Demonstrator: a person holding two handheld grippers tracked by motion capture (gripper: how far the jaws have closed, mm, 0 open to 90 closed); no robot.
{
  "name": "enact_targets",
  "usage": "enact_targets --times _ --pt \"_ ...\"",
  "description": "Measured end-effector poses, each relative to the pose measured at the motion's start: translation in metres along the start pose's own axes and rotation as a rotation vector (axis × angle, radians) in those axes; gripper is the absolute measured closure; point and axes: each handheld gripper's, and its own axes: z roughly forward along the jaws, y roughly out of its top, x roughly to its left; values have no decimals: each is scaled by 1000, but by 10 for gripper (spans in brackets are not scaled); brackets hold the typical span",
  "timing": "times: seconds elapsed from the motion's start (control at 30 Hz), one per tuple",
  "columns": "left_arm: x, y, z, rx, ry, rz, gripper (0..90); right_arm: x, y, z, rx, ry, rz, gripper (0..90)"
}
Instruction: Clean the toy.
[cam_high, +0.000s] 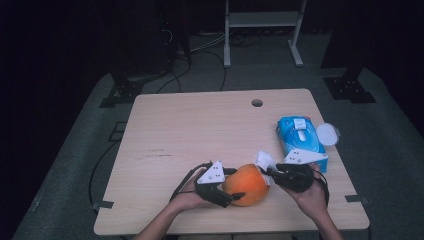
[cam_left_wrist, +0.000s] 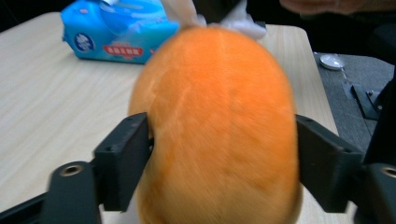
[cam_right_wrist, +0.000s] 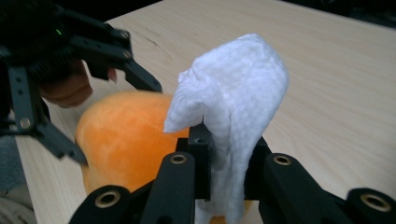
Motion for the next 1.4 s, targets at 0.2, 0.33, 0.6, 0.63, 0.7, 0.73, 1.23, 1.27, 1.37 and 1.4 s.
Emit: enact_targets --times 0.2,0.33,0.6,0.63,0.7,0.73,1.23,1.27,1.37,1.4 --pt "7 8 -12 -62 -17 -55 380 -1 0 -6 -36 68 61 793" --pt "8 6 -13 -52 -20 -34 373 18 8 1 -19 83 -17 793" --pt "13 -5 -9 -36 -49 -132 169 -4 -9 2 29 41 51 791" --pt "12 -5 -8 -34 -45 -118 200 -3 -8 0 25 38 46 791" --pt "10 -4 -7 -38 -36 -102 267 3 -4 -1 13 32 31 791" --pt "8 -3 -6 -38 -34 -86 296 6 -2 -1 5 35 29 791" --pt "4 -2 0 -36 -28 -48 148 0 -7 -1 25 14 14 786" --pt "4 -2 1 -32 -26 -47 148 0 -7 -1 25 14 14 786" --pt "6 -4 0 -36 -31 -54 205 1 -6 -1 21 15 15 786" --pt "5 -3 -1 -31 -29 -40 241 3 -4 -1 11 12 11 787"
